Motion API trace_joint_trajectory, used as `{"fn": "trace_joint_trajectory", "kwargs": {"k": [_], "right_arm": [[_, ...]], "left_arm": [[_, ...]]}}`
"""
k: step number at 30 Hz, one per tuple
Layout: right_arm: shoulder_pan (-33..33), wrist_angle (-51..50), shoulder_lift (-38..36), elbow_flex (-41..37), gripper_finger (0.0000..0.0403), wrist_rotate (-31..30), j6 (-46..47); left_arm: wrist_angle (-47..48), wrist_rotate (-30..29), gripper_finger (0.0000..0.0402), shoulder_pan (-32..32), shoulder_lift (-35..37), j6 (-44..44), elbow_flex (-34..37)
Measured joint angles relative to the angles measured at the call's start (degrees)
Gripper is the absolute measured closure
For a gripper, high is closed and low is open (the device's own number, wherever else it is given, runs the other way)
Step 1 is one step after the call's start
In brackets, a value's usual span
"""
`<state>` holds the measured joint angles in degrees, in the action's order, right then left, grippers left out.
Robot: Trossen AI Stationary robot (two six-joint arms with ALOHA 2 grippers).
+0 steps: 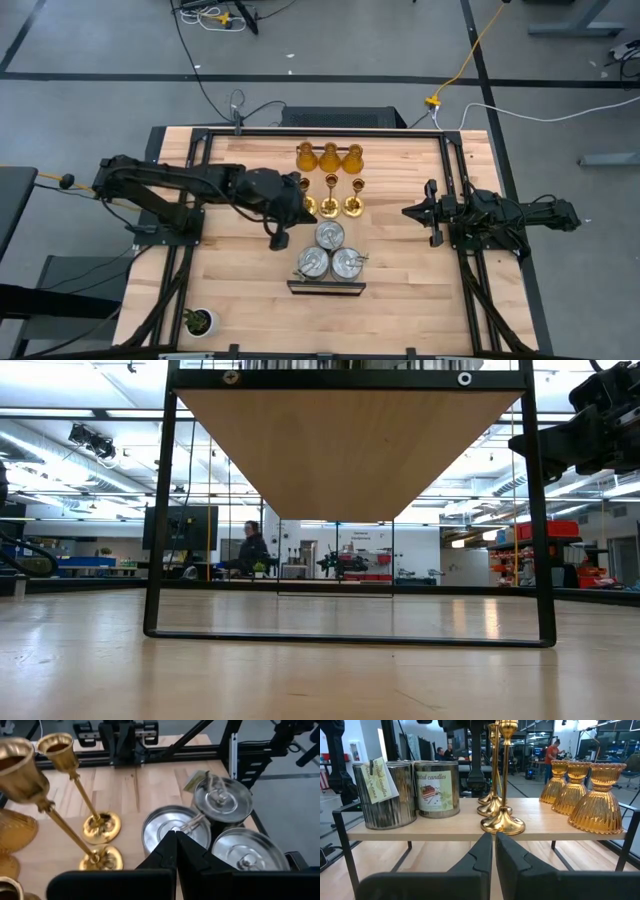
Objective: Pick & Place candle stick holders
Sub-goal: Return to Home Position
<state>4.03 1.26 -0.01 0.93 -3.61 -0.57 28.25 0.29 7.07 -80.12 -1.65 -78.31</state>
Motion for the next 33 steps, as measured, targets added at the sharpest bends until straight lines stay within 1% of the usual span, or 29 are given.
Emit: {"fn": "trace_joint_trajectory", "kwargs": {"k": [3, 10, 13, 22, 27, 31, 33], "right_arm": [[0.01, 0.00, 0.00, -0.02, 0.0376, 0.02, 0.02], [-0.01, 0.00, 0.00, 0.00, 0.0376, 0.02, 0.00], [-0.02, 0.00, 0.00, 0.00, 0.0376, 0.02, 0.01], [-0.01, 0.00, 0.00, -0.01, 0.0376, 0.01, 0.02], [-0.01, 0.02, 0.00, 0.00, 0.0376, 0.01, 0.00], [0.01, 0.02, 0.00, 0.00, 0.0376, 0.02, 0.02], [-0.01, 0.02, 0.00, -0.01, 0.0376, -0.01, 0.02]], "left_arm": [[1.13, 0.06, 0.0399, 0.54, 0.00, 0.09, -1.74], [6.99, -0.50, 0.0400, 0.92, 0.15, 2.36, -5.81], [9.35, -0.73, 0.0399, 0.77, 1.45, 2.34, -6.04], [19.77, -5.69, 0.0399, -1.72, 7.26, 2.00, -6.01], [21.16, -6.06, 0.0399, -3.90, 11.22, 1.84, -2.09], [20.06, -6.07, 0.0399, -5.75, 15.37, 0.60, 3.49], [17.50, -6.05, 0.0399, -6.53, 17.66, 0.44, 6.95]]}}
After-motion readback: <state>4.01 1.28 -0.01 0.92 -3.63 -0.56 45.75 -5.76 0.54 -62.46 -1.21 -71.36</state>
